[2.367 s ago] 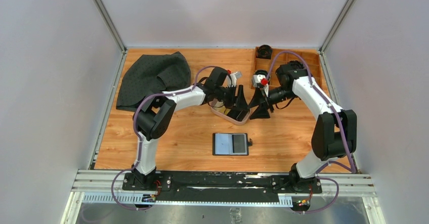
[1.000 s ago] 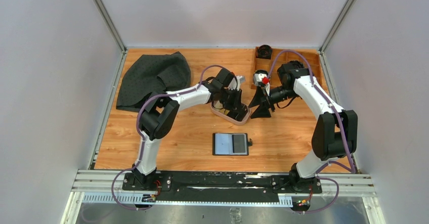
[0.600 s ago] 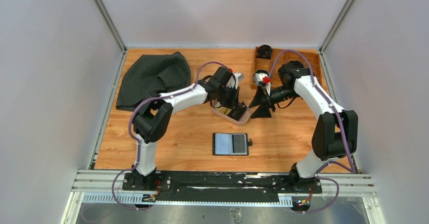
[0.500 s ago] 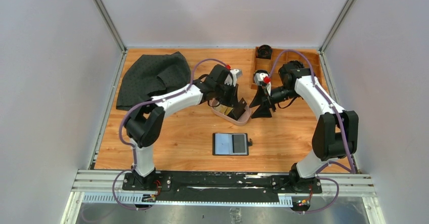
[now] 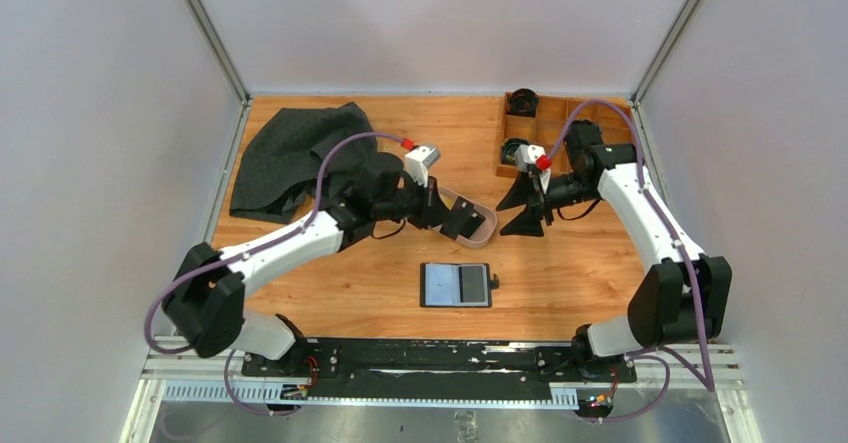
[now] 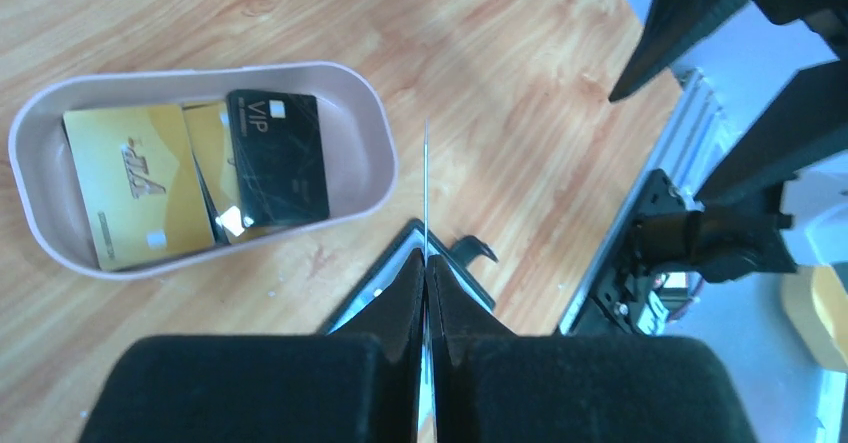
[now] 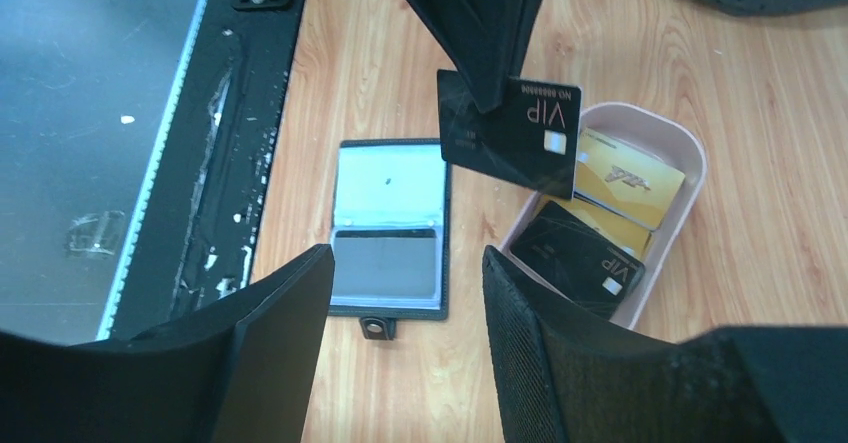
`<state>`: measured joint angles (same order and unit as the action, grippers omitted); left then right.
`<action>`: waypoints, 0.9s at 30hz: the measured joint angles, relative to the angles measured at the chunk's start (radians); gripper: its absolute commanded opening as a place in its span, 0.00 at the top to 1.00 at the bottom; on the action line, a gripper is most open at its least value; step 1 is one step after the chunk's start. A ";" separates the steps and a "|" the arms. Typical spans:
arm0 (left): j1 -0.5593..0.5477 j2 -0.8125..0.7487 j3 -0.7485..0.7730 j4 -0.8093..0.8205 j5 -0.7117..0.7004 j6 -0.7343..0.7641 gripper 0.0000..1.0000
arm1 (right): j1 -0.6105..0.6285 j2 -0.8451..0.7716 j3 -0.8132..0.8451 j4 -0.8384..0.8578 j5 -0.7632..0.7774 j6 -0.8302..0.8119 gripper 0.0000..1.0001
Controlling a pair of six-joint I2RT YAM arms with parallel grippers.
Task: Put the credit cards into the card holder
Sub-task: Pick up the credit card from the storage box.
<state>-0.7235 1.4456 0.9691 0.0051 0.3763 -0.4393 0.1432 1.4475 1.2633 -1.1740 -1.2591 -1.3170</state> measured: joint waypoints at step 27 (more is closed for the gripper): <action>-0.087 -0.503 -0.692 0.706 -0.084 -0.352 1.00 | -0.005 -0.124 -0.361 0.529 -0.227 0.774 0.12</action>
<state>-0.8104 0.9424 0.2775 0.7113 0.2928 -0.7910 0.1387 1.3235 0.9024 -0.6449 -1.4860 -0.5426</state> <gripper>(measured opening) 0.006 0.902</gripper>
